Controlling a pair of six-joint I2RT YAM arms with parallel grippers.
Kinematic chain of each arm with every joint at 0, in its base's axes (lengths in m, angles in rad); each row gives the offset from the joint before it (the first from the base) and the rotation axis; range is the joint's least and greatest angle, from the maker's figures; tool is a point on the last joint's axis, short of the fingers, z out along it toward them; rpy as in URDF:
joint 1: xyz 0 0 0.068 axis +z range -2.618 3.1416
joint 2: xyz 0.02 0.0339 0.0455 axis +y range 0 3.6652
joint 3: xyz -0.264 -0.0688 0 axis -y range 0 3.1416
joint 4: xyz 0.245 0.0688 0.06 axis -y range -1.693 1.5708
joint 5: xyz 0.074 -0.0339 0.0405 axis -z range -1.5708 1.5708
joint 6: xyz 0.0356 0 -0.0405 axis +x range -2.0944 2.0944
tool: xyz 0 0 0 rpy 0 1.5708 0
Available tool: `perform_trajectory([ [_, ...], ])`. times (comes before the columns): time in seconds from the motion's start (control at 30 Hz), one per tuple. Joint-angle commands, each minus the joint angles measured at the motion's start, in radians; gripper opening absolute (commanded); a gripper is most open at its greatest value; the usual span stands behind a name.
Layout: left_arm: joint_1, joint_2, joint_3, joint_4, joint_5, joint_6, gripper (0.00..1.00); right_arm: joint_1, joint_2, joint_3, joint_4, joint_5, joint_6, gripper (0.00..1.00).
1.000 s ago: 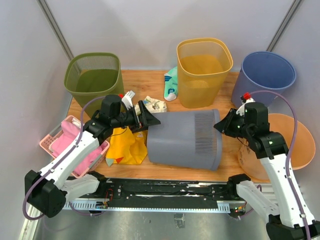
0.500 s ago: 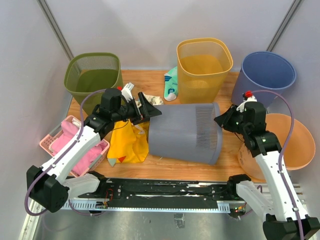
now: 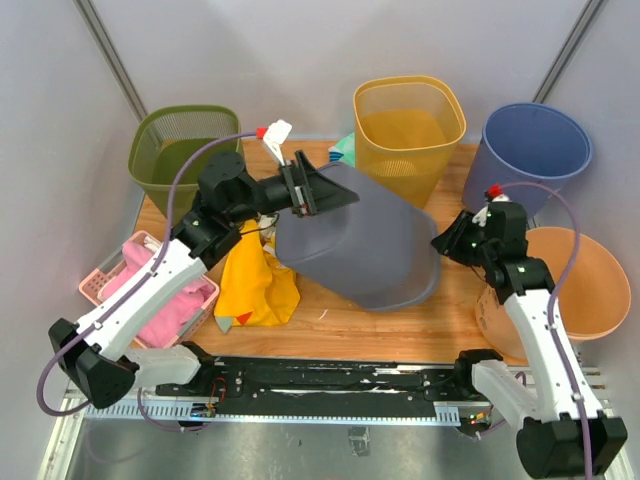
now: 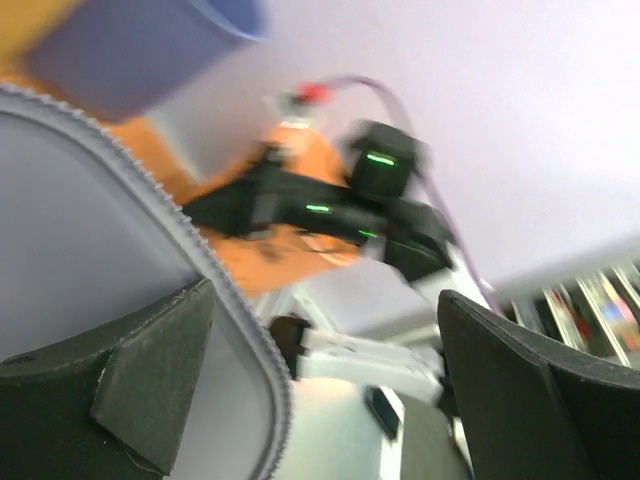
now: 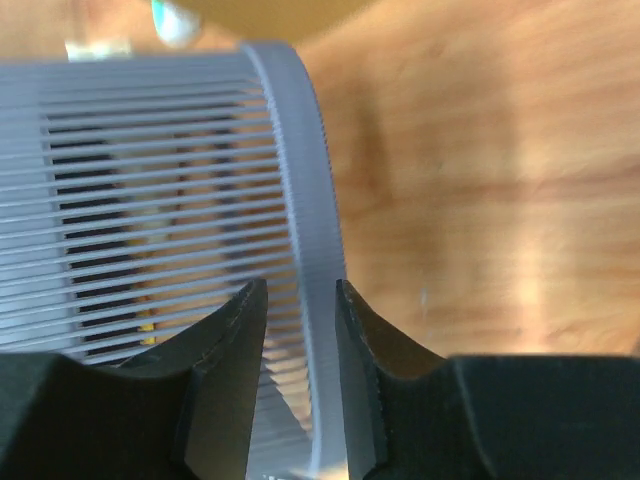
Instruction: Turn the large container upside down
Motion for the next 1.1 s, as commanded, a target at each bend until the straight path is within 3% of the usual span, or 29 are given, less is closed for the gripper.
perform_trajectory([
  [0.0,-0.128,0.08,0.058,0.261,0.237,-0.084,0.97,0.037,0.062,-0.057,-0.13,-0.221,0.002,0.35],
  [0.13,-0.158,0.16,0.069,0.279,0.25,-0.08,0.96,0.036,0.081,-0.047,-0.128,-0.225,0.004,0.39],
  [0.3,-0.168,0.195,0.052,0.303,0.253,-0.08,0.96,0.036,0.065,-0.033,-0.142,-0.198,-0.007,0.52],
  [0.53,-0.167,0.212,0.084,0.261,0.246,-0.032,0.96,0.035,0.046,0.011,-0.179,-0.124,-0.055,0.53],
  [0.67,-0.167,0.196,0.194,0.027,0.137,0.135,0.99,0.035,0.015,0.092,-0.238,-0.062,-0.101,0.53],
  [0.77,-0.167,0.174,0.282,-0.184,-0.045,0.306,0.99,0.035,-0.03,0.158,-0.262,0.0,-0.147,0.54],
  [0.97,-0.155,0.164,0.474,-0.506,-0.428,0.496,0.99,0.036,-0.128,0.273,-0.275,0.132,-0.224,0.63],
  [1.07,-0.02,0.199,0.589,-0.641,-0.476,0.49,0.99,0.035,-0.158,0.302,-0.274,0.199,-0.236,0.68],
])
